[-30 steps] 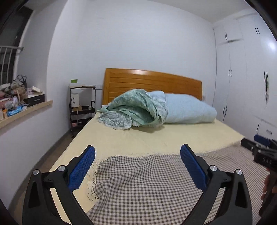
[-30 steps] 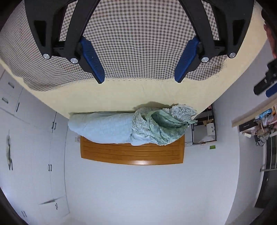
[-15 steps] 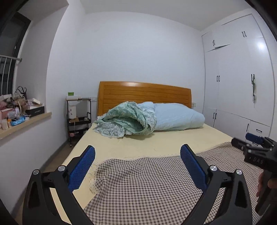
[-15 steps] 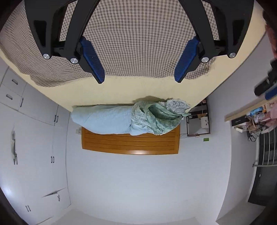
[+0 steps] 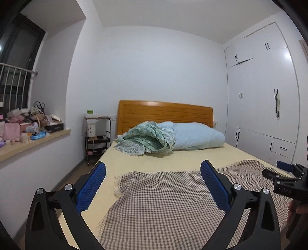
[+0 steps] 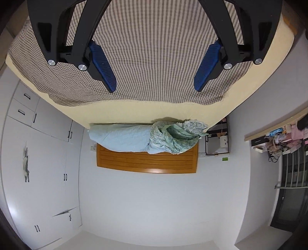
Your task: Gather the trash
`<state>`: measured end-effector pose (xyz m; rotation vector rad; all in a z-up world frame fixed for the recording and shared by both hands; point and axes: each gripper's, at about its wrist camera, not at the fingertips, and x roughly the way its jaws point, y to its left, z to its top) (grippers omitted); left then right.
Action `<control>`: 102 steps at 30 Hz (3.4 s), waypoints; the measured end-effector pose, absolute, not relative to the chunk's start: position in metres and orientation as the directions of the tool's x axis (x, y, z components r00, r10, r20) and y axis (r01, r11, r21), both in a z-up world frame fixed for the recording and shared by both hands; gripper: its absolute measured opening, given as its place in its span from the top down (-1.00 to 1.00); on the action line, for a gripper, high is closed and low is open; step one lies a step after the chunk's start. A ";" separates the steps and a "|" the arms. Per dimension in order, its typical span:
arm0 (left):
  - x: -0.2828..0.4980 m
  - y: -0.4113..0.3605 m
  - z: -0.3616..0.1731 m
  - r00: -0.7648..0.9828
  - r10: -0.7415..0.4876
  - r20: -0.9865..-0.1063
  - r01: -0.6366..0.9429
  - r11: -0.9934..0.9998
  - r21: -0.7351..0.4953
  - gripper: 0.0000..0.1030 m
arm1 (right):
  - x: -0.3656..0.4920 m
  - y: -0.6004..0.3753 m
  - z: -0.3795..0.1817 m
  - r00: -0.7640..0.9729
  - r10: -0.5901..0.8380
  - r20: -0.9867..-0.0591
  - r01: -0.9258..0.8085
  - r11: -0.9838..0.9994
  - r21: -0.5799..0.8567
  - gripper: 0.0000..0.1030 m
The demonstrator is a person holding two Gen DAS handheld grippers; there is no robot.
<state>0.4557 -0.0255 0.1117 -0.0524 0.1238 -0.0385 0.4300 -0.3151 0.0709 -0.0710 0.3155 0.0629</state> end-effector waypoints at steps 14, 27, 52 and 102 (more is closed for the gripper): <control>0.253 -0.033 0.093 0.993 -0.075 -0.088 0.072 0.997 -0.031 -0.86 | 0.297 -0.319 0.048 0.918 0.129 -0.376 -0.124 0.992 0.039 -0.53; 0.093 -0.024 0.055 0.982 -0.076 -0.172 0.068 0.996 -0.054 -0.86 | 0.162 -0.320 0.026 0.944 0.074 -0.323 -0.087 0.996 -0.025 -0.78; -0.068 -0.050 0.008 0.968 -0.147 -0.205 0.156 0.987 0.026 -0.86 | -0.016 -0.285 -0.024 0.953 0.026 -0.302 -0.037 0.999 -0.031 -0.78; -0.068 -0.046 0.017 0.973 -0.140 -0.183 0.144 0.990 0.008 -0.86 | -0.043 -0.278 -0.021 0.970 0.049 -0.239 -0.066 0.996 -0.063 -0.78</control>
